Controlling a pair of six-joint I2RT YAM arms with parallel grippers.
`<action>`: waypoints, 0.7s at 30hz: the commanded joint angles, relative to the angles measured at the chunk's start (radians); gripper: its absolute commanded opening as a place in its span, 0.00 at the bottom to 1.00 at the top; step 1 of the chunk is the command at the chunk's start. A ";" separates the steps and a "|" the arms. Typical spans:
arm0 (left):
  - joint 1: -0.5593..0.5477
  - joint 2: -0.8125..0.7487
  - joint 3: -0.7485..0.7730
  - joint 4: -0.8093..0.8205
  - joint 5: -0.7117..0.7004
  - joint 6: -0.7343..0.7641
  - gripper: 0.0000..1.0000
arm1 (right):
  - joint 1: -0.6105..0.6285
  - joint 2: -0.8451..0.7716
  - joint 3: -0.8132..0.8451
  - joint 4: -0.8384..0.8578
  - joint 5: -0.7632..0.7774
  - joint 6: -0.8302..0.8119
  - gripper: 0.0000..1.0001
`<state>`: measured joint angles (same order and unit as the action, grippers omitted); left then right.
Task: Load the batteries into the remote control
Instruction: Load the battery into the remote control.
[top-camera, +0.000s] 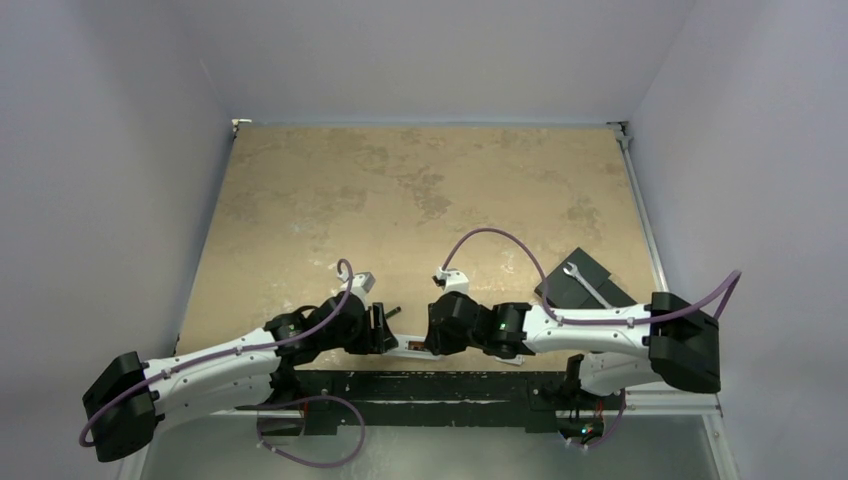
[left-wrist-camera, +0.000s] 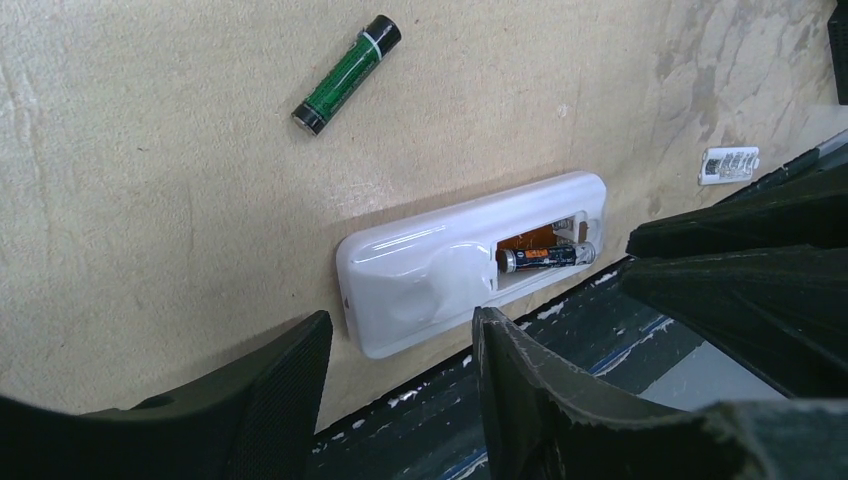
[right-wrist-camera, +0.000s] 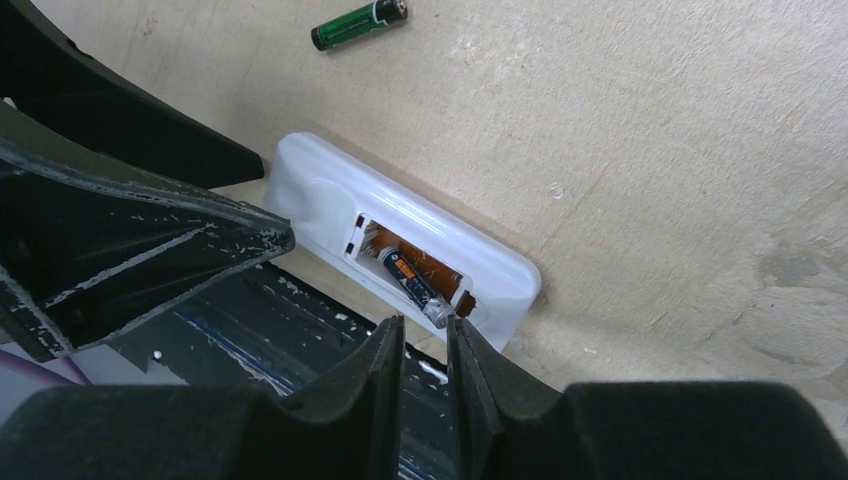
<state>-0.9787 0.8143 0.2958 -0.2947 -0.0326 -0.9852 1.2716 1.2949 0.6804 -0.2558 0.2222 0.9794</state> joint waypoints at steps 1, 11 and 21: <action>-0.006 0.002 -0.011 0.044 0.011 -0.006 0.53 | 0.002 0.015 0.002 0.031 0.012 0.021 0.28; -0.006 -0.006 -0.014 0.048 0.017 -0.008 0.48 | 0.002 0.036 0.007 0.038 -0.003 0.021 0.26; -0.006 -0.004 -0.016 0.049 0.017 -0.006 0.46 | 0.002 0.049 0.011 0.035 -0.010 0.018 0.23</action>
<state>-0.9787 0.8150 0.2836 -0.2832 -0.0219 -0.9855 1.2716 1.3376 0.6804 -0.2417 0.2138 0.9840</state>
